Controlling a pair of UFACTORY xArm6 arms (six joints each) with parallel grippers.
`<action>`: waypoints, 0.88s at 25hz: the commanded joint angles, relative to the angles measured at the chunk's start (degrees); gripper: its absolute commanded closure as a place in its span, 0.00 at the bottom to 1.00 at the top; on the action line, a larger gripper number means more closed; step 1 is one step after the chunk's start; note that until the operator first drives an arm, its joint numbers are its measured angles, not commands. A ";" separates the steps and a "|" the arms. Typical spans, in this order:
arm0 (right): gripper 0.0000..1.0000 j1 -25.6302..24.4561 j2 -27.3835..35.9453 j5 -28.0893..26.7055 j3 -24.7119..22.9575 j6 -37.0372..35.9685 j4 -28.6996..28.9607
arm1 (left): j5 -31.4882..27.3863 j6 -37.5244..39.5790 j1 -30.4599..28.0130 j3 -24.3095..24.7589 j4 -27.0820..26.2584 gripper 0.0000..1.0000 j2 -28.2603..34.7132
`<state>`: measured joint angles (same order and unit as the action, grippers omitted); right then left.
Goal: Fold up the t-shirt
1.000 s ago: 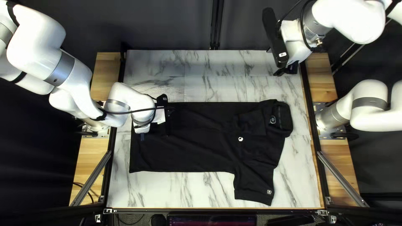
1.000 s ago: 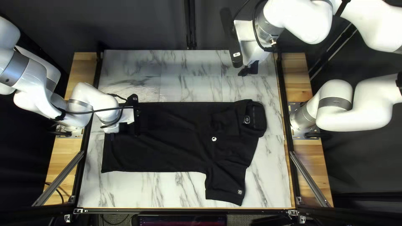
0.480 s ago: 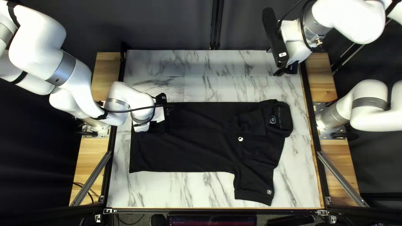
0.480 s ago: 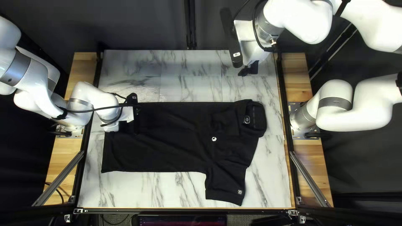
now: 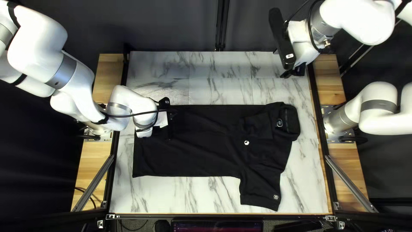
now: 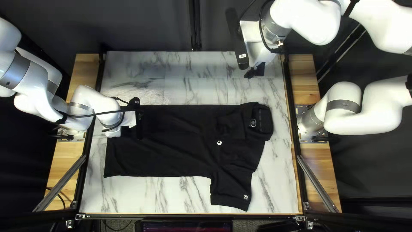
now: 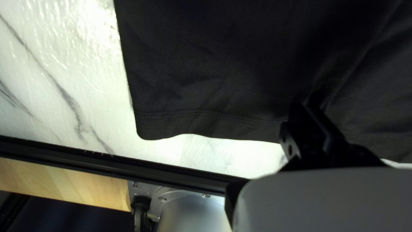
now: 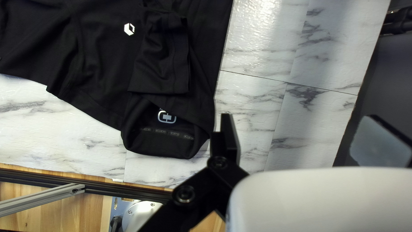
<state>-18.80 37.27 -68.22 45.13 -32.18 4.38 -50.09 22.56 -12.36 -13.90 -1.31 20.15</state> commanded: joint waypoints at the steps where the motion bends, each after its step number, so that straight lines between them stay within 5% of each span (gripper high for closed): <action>1: 0.00 0.00 0.00 0.00 0.00 0.00 0.00 | 0.53 -0.41 0.45 0.23 -0.07 0.00 0.00; 13: 0.00 0.00 0.00 0.00 0.00 0.00 0.00 | 1.41 -1.87 2.32 0.84 -0.03 0.04 -0.15; 16: 0.00 0.00 0.00 0.00 0.00 0.00 0.00 | 1.78 -2.00 2.43 1.02 -0.07 0.50 -0.35; 17: 0.00 0.00 0.00 0.00 0.00 0.00 0.00 | 1.84 -2.02 2.45 1.05 -0.09 0.91 -0.37; 22: 0.00 0.00 0.00 0.00 0.00 0.00 0.00 | 2.04 -2.34 2.74 1.18 -0.21 1.00 -0.50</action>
<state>-18.80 37.27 -68.22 45.13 -32.18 4.38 -48.09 20.33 -9.71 -12.74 -1.47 19.70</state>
